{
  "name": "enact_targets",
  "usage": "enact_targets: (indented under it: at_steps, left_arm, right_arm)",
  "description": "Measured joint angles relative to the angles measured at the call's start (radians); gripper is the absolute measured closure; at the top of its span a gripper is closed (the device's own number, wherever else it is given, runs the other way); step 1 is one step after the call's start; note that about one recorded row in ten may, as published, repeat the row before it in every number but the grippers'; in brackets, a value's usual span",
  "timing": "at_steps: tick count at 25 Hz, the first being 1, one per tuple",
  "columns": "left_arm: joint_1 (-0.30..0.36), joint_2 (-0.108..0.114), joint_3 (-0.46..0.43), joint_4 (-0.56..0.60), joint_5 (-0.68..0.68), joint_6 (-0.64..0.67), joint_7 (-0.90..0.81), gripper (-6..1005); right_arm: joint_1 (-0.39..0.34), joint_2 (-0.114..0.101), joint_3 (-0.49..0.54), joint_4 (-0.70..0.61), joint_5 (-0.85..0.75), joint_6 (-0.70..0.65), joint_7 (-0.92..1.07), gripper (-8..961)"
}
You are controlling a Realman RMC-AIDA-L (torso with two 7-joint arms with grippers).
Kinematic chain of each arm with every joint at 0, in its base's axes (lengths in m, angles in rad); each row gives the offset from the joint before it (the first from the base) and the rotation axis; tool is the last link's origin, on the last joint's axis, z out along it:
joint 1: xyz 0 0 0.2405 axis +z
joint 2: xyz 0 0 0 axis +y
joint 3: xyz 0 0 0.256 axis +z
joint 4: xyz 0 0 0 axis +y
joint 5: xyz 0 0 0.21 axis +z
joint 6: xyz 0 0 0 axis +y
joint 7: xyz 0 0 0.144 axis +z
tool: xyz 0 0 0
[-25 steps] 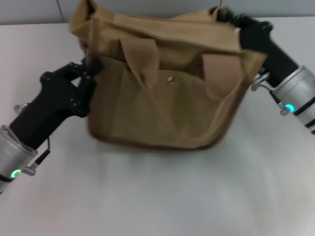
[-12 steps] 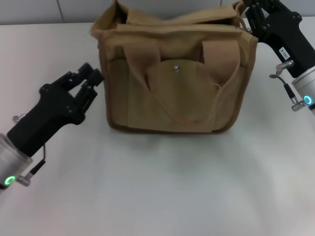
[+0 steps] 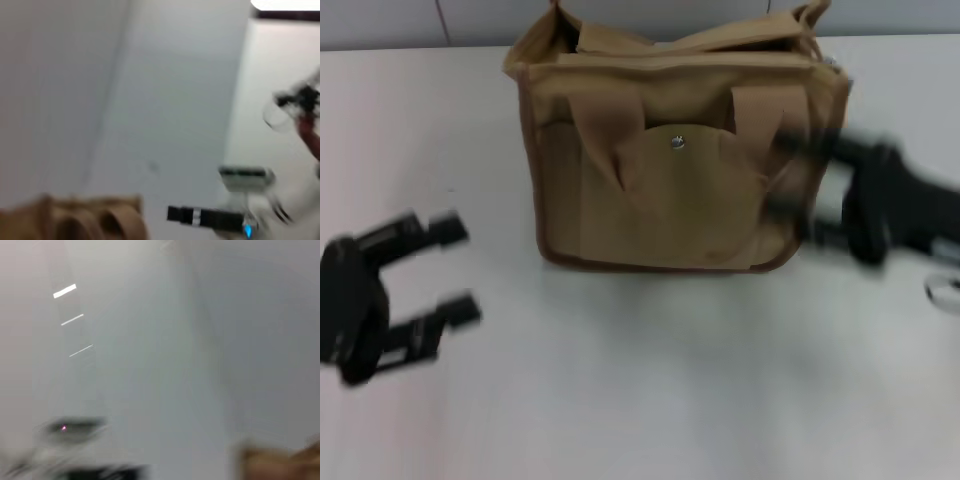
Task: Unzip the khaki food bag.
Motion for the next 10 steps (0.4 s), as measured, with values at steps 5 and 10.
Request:
enact_targets:
  at_steps: [5, 10]
  left_arm:
    - [-0.007, 0.045, 0.065, 0.026, 0.068, 0.009, -0.012, 248]
    - [-0.019, 0.044, 0.065, 0.046, 0.098, 0.01, -0.038, 142]
  right_arm:
    - [-0.02, -0.007, -0.188, -0.074, -0.046, -0.13, 0.026, 254]
    - [-0.016, 0.005, -0.236, -0.086, -0.047, -0.119, 0.031, 129]
